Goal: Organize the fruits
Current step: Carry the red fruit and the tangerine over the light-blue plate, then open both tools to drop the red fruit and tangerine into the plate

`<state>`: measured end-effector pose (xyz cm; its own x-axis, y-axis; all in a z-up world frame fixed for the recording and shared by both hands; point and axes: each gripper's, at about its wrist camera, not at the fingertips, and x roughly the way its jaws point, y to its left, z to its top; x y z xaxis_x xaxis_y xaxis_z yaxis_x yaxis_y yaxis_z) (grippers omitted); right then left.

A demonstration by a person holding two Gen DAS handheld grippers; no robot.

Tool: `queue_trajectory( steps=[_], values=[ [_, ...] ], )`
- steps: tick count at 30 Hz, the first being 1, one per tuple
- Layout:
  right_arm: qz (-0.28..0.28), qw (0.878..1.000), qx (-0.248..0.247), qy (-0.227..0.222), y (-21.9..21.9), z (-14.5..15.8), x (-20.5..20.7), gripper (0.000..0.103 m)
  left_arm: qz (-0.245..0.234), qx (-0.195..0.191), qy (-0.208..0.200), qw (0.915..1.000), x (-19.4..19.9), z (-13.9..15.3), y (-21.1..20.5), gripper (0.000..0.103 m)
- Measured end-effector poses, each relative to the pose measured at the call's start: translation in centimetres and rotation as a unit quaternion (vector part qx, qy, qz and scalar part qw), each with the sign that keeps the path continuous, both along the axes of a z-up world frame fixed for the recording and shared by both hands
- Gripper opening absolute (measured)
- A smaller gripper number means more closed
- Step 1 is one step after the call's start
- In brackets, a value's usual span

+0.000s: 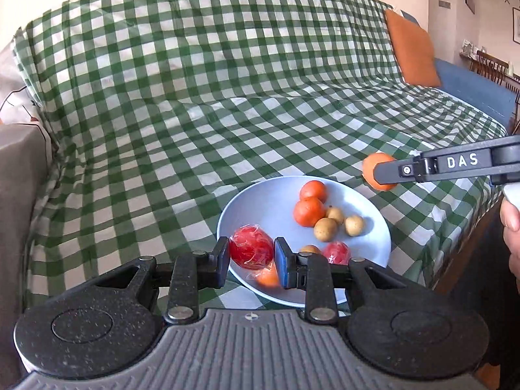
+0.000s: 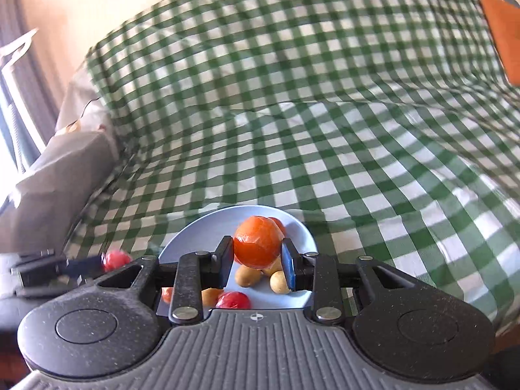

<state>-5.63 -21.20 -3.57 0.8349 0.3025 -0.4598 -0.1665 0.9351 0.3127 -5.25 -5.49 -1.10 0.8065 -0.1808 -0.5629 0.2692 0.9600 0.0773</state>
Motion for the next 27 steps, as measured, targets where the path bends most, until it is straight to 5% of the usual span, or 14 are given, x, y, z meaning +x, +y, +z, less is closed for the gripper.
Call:
queue_trajectory(
  steps=[10, 22, 24, 27],
  values=[
    [0.018, 1.000, -0.009, 0.015, 1.5, -1.1, 1.5, 0.030, 0.019, -0.046, -0.001, 0.9988, 1.2, -0.2, 0.8, 0.032],
    [0.032, 0.999, -0.031, 0.022, 2.9, -1.9, 3.3, 0.029, -0.002, -0.054, 0.009, 0.9985, 3.3, -1.5, -0.4, 0.033],
    [0.028, 0.998, -0.041, 0.026, 3.0, -2.0, 3.5, 0.030, 0.000, -0.058, 0.012, 0.9982, 3.6, -1.5, -0.4, 0.043],
    [0.020, 0.998, -0.051, 0.037, 3.0, -2.3, 3.8, 0.050, 0.006, -0.064, 0.003, 0.9980, 3.6, -1.2, -0.1, 0.060]
  ],
)
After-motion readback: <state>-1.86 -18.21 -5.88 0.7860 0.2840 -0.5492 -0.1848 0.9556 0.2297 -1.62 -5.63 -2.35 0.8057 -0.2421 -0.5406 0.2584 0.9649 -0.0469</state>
